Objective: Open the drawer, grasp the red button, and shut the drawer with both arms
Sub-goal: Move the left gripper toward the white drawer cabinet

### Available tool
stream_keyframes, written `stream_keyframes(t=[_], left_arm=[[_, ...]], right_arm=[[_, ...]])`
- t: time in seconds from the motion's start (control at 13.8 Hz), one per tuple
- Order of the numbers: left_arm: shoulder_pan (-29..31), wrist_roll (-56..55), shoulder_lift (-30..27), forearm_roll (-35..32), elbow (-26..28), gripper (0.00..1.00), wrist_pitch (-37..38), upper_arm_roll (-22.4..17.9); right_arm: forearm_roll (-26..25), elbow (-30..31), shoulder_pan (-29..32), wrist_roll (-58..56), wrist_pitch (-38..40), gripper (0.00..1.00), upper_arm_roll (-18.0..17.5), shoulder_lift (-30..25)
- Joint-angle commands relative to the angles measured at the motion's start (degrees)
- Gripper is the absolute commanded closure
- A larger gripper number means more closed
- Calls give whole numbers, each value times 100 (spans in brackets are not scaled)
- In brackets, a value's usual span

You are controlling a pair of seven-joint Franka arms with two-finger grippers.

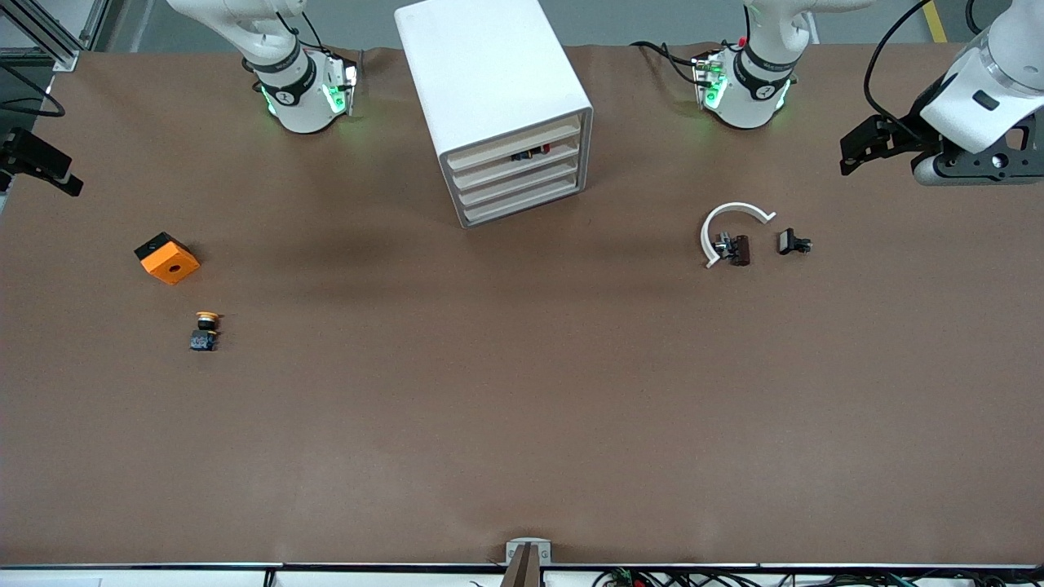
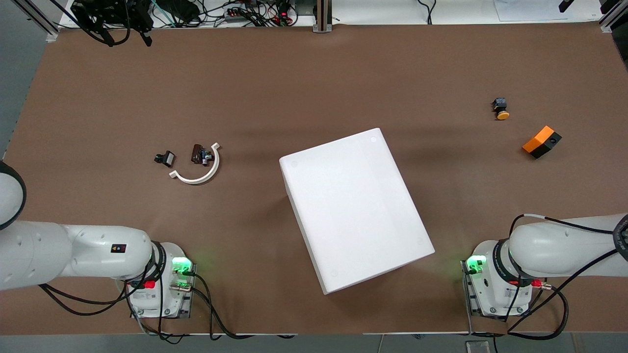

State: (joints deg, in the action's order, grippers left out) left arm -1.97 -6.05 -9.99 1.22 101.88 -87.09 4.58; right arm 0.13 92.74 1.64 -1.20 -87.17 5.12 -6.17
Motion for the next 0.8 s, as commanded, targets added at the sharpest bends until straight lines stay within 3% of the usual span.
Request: stream_keyframes(t=[0.0,0.43,0.72], left_arm=[[12,-63,59,10,-160,0,122,17],[30,-46,68,19,-134,0,165,8],[179,42,400,221,-90,0,429,-72]], right_arm=[[-83,148,38,-21,-37,0,-46,-148],[-83,148,30,-21,-37,0,-46,-139],[-83,148,30,-21,-37,0,-38,-139]])
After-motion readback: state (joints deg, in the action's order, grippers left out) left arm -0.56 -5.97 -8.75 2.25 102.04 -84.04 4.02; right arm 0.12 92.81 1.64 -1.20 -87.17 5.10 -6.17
